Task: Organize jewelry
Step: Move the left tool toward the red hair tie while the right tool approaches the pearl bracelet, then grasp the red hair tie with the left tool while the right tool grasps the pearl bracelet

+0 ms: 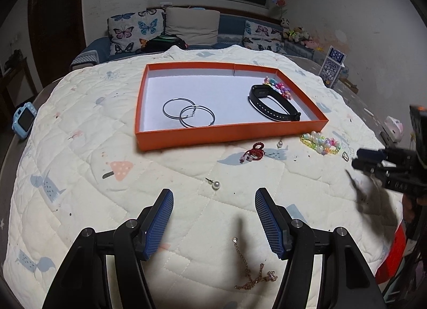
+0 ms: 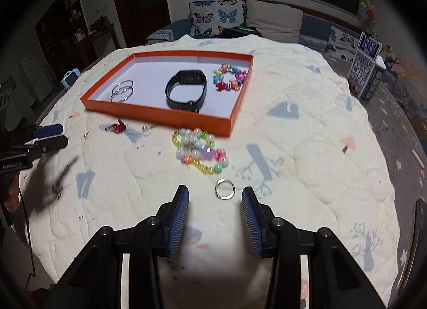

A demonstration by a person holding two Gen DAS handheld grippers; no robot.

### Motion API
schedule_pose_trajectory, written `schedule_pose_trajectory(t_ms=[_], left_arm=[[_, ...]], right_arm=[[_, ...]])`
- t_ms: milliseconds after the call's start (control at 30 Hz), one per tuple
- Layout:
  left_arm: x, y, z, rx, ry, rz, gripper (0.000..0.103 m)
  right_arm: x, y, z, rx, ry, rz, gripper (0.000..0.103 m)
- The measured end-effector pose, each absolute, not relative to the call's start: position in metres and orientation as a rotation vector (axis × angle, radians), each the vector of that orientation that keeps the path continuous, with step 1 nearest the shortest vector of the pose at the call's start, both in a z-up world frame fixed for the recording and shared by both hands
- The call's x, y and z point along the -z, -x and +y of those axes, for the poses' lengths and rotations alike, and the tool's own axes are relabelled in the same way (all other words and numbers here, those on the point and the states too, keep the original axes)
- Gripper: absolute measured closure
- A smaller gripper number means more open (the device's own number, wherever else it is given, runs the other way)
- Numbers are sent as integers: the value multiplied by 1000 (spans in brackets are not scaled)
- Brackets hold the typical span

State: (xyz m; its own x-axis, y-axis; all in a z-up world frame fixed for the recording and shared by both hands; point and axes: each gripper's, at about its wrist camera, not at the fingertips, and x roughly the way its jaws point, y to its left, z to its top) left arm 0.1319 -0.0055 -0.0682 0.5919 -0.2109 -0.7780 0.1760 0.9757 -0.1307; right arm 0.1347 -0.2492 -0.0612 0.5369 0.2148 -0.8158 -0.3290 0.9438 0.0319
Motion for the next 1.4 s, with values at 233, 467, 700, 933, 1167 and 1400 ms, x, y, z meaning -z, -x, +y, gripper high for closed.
schedule_pose_trajectory(t_ms=[233,467,700,933,1167,1400], left_arm=[[68,-132,-10,225,38,915,35],[72,-139,-15,232,39,923,35],[75,-145,-17,232,35,933,35],[81,-151,-17,230,39,944,35],[83,-155,-22,248,33,947,35],[83,-167,-39,283,-1,941,35]], right_arm=[[71,-141,-249,-324,140,957,62],[70,-154,-245,-344,141,955,63],[66,-166,-242,-356,126,937,77],[69,-172,-237,-350,163,951,82],[74,-176,-243,-337,108,968,87],[71,-171,-239,-339,135,951,91]])
